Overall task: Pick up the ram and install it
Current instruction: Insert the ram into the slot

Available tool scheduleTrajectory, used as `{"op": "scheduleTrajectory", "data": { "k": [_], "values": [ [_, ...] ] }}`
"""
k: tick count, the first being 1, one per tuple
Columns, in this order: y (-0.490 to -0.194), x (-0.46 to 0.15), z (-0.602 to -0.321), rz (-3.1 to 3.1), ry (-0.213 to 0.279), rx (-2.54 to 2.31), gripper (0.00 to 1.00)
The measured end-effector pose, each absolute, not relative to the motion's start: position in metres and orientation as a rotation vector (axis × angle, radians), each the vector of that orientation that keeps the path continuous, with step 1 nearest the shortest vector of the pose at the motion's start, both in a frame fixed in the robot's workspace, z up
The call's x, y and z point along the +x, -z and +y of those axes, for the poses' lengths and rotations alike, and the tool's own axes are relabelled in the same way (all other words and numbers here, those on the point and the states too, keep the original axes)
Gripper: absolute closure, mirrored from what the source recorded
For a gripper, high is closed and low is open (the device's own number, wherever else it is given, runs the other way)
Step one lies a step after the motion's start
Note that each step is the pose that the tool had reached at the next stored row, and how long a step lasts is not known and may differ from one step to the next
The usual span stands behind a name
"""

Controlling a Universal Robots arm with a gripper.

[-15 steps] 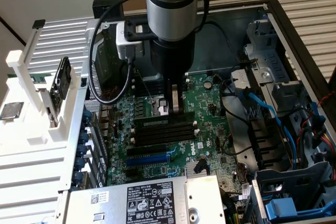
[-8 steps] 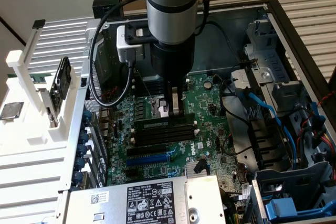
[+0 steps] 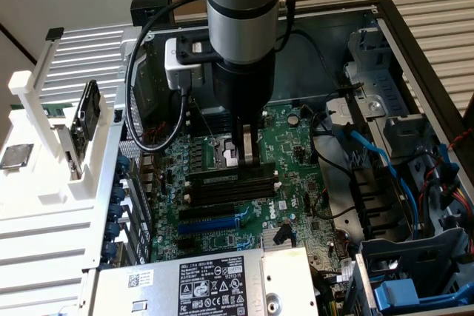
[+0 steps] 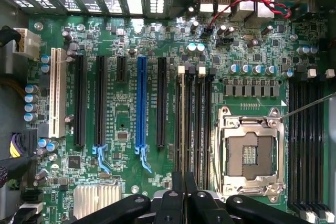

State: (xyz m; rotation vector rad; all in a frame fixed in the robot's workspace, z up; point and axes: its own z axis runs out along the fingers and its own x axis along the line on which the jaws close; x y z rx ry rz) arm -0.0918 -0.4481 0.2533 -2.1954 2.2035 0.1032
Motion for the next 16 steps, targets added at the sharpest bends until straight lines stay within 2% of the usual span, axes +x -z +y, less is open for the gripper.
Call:
{"op": "scheduleTrajectory", "data": {
  "k": [16],
  "values": [
    [-0.2469, -0.0945, -0.4444, 2.198, -0.088, -2.19, 0.88]
  ]
}}
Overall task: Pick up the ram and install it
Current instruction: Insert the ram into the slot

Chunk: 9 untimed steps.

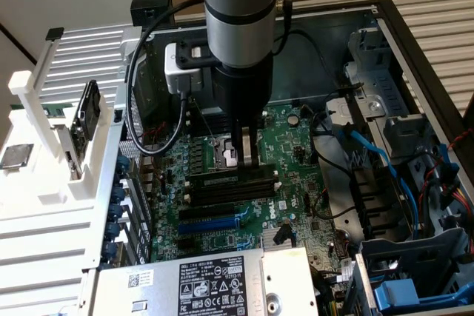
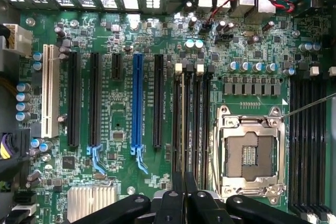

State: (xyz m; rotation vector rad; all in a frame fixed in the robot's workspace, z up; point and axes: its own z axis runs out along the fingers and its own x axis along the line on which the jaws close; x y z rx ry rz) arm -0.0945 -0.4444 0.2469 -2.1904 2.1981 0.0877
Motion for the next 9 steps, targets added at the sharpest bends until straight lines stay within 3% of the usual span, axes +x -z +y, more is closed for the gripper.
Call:
{"op": "scheduleTrajectory", "data": {
  "k": [9],
  "values": [
    [-0.2455, -0.0954, -0.4444, 2.201, -0.086, -2.188, 0.88]
  ]
}}
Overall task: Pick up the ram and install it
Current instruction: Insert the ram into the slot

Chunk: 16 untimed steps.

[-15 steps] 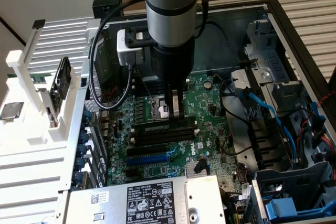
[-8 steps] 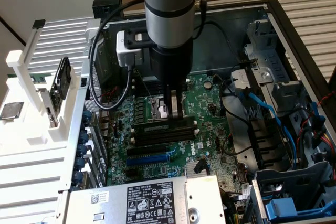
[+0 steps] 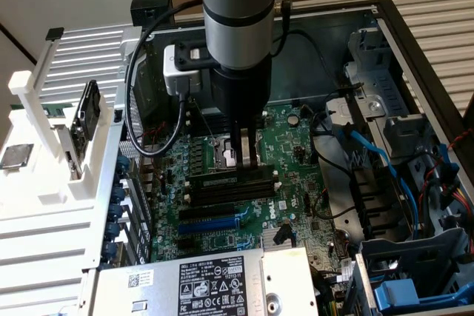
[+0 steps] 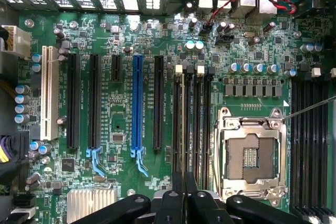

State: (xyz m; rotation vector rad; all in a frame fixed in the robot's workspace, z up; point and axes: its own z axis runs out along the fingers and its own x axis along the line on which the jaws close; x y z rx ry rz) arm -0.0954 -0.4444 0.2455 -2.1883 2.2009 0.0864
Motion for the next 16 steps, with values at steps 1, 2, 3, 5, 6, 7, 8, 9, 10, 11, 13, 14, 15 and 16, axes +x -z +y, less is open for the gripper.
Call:
{"op": "scheduleTrajectory", "data": {
  "k": [1, 2, 3, 5, 6, 7, 8, 9, 10, 11, 13, 14, 15, 16],
  "values": [
    [-0.2455, -0.0954, -0.4444, 2.201, -0.086, -2.188, 0.88],
    [-0.2454, -0.0954, -0.4444, 2.201, -0.086, -2.188, 0.88],
    [-0.2452, -0.0955, -0.4446, 2.201, -0.086, -2.188, 0.88],
    [-0.2452, -0.0955, -0.4457, 2.201, -0.086, -2.188, 0.88],
    [-0.2452, -0.0955, -0.4458, 2.201, -0.086, -2.188, 0.88],
    [-0.2452, -0.0955, -0.4458, 2.201, -0.086, -2.188, 0.88],
    [-0.2452, -0.0954, -0.446, 2.201, -0.086, -2.188, 0.88],
    [-0.2452, -0.0954, -0.446, 2.201, -0.086, -2.188, 0.88],
    [-0.2451, -0.0954, -0.446, 2.201, -0.086, -2.188, 0.88],
    [-0.245, -0.0955, -0.4461, 2.201, -0.086, -2.188, 0.88],
    [-0.244, -0.0954, -0.4461, 2.201, -0.085, -2.189, 0.88],
    [-0.2435, -0.0954, -0.4461, 2.202, -0.084, -2.189, 0.88],
    [-0.2431, -0.0954, -0.4461, 2.203, -0.083, -2.19, 0.88],
    [-0.2428, -0.0954, -0.4461, 2.203, -0.083, -2.19, 0.88]
  ]
}}
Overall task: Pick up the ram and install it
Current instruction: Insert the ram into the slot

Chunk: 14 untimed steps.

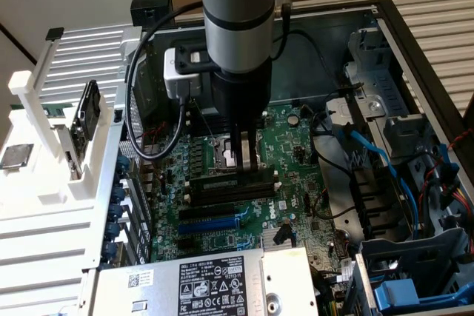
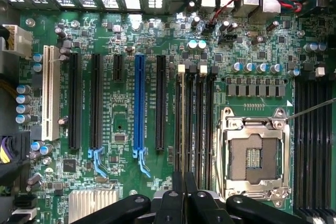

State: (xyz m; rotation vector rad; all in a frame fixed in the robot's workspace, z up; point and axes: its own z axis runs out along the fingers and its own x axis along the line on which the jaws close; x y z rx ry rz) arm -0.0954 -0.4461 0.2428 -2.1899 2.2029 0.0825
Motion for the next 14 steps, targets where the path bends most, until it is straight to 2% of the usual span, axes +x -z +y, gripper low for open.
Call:
{"op": "scheduleTrajectory", "data": {
  "k": [14],
  "values": [
    [-0.2408, -0.0954, -0.4437, 2.208, -0.075, -2.192, 0.88]
  ]
}}
